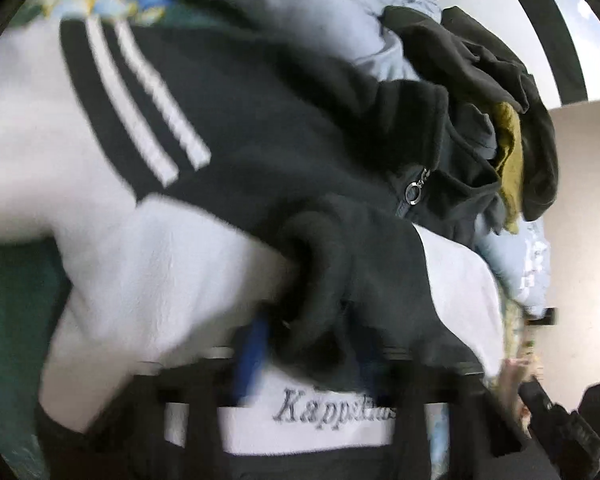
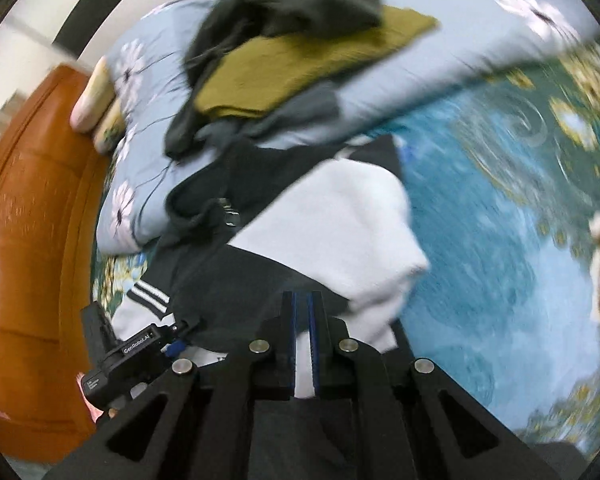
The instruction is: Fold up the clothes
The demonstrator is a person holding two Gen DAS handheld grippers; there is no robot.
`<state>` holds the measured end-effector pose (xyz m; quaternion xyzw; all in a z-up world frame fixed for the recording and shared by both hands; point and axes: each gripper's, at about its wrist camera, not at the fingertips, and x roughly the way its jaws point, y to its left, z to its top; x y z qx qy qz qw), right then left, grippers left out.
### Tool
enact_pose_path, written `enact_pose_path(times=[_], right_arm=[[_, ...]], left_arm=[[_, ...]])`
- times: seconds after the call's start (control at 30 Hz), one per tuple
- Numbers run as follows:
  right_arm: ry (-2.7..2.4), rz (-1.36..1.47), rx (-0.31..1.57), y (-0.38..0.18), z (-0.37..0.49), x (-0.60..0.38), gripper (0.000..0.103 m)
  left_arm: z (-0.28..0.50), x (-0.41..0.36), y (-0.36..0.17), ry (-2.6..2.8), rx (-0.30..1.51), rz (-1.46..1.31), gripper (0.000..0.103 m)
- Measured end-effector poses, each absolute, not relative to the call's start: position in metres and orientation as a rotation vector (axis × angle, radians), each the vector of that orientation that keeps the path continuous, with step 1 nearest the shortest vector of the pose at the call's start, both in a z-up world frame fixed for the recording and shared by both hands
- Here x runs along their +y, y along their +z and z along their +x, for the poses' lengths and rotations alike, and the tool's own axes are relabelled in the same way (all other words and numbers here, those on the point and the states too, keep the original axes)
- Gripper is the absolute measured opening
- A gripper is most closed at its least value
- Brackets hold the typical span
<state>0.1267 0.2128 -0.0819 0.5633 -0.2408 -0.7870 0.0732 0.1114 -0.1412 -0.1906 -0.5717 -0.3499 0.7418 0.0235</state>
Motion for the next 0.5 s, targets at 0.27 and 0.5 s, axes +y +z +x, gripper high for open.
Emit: enact_pose_path(times=[0.27, 0.5], right_arm=[[-2.338, 1.715, -0.861, -0.102, 0.134, 0.238, 0.005], [-2.247, 2.062, -0.767, -0.16, 0.133, 0.245, 0.029]], left_arm=[[0.1, -0.178, -0.131, 2.537, -0.953, -1.571, 0.02], [0.101, -0.205, -0.188, 2.453, -0.998, -1.837, 0.024]])
